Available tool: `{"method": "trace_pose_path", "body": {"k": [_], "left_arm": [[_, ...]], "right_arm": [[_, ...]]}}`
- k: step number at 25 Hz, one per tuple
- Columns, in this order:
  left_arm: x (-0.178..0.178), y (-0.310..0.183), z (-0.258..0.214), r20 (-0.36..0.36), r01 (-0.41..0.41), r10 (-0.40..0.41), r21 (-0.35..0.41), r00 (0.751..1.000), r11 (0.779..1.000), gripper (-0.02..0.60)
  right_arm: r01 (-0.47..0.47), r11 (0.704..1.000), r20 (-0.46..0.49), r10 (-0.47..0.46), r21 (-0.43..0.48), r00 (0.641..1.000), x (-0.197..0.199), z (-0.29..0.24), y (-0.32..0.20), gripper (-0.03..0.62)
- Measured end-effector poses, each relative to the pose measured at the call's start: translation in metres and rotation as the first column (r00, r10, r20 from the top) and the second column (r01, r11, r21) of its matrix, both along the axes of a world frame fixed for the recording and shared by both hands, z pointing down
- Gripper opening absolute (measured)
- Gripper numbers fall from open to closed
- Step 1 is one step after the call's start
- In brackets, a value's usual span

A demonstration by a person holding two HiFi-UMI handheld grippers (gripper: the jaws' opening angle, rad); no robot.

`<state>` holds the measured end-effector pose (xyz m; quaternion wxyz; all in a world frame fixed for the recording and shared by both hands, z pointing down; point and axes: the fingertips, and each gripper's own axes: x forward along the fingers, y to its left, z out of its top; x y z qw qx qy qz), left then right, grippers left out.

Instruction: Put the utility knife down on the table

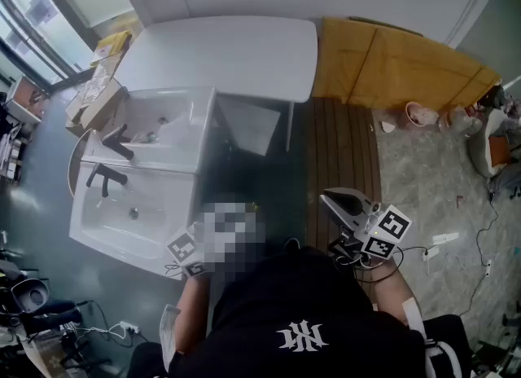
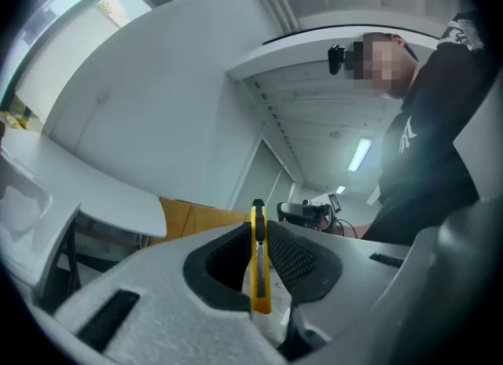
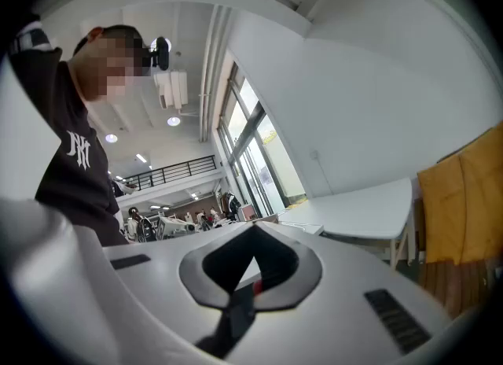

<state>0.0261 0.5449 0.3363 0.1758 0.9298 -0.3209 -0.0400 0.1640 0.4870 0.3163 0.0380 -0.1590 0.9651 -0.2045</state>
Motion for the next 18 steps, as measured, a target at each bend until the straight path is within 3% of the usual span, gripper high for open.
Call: {"method": "trace_pose_path", "body": {"k": [3, 7, 10, 14, 18], "left_arm": [[0.016, -0.007, -0.007, 0.044, -0.024, 0.023, 0.029, 0.999, 0.999, 0.061], [0.028, -0.02, -0.013, 0.043, -0.026, 0.025, 0.031, 0.999, 0.999, 0.061], [0.032, -0.029, -0.014, 0.022, -0.005, 0.004, 0.015, 1.0, 1.0, 0.061], [0.03, -0.043, -0.007, -0.063, 0.064, -0.066, -0.031, 0.996, 0.997, 0.061], [0.02, -0.045, 0.0, -0.026, 0.101, -0.103, -0.062, 0.994, 0.993, 0.061]], "right_arm": [[0.035, 0.999, -0.008, -0.035, 0.006, 0.999, 0.001, -0.002, 0.0, 0.005], [0.013, 1.0, -0.043, -0.013, 0.016, 0.999, 0.01, 0.004, -0.016, 0.005], [0.018, 1.0, 0.022, -0.017, -0.003, 1.0, 0.019, 0.001, -0.027, 0.005], [0.04, 0.998, 0.136, -0.035, -0.04, 0.99, 0.031, 0.004, -0.036, 0.005], [0.05, 0.998, 0.17, -0.042, -0.041, 0.985, 0.02, 0.017, -0.043, 0.006]]}}
